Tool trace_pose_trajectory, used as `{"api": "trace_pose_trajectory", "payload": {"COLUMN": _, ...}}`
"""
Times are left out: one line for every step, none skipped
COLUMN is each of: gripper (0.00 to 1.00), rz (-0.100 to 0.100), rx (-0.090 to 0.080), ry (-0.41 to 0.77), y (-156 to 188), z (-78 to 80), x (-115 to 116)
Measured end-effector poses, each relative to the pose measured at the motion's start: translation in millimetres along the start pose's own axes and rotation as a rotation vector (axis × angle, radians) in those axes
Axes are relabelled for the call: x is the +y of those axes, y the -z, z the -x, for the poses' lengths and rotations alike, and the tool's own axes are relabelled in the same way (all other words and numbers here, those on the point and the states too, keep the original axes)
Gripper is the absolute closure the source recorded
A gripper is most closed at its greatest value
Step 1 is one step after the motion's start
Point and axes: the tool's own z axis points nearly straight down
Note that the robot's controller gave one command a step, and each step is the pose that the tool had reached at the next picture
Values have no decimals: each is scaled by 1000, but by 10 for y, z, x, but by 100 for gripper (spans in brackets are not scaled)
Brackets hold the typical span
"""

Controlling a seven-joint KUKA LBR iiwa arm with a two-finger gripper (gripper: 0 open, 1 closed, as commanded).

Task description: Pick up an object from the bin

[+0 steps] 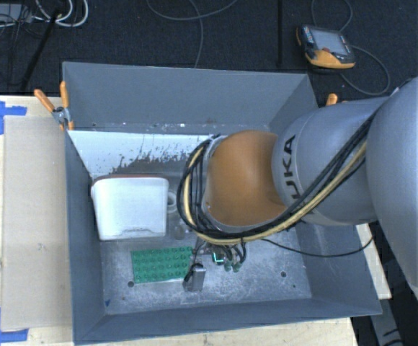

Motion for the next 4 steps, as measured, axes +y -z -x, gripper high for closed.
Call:
{"api": "trace_pose_trajectory", "payload": {"gripper": 0, "rz": 0, "rx": -3, "ry": -66, "y": -602, "z": 235, "x": 84}}
{"api": "trace_pose_trajectory", "payload": {"gripper": 100, "rz": 2, "rx": -9, "ry": -69, "y": -557, "z": 248, "x": 84}}
{"api": "trace_pose_trajectory", "payload": {"gripper": 100, "rz": 8, "rx": -18, "ry": -92, "y": 566, "z": 298, "x": 834}}
{"api": "trace_pose_trajectory", "payload": {"gripper": 100, "rz": 5, "rx": -20, "ry": -48, "y": 1698, "z": 513, "x": 1047}}
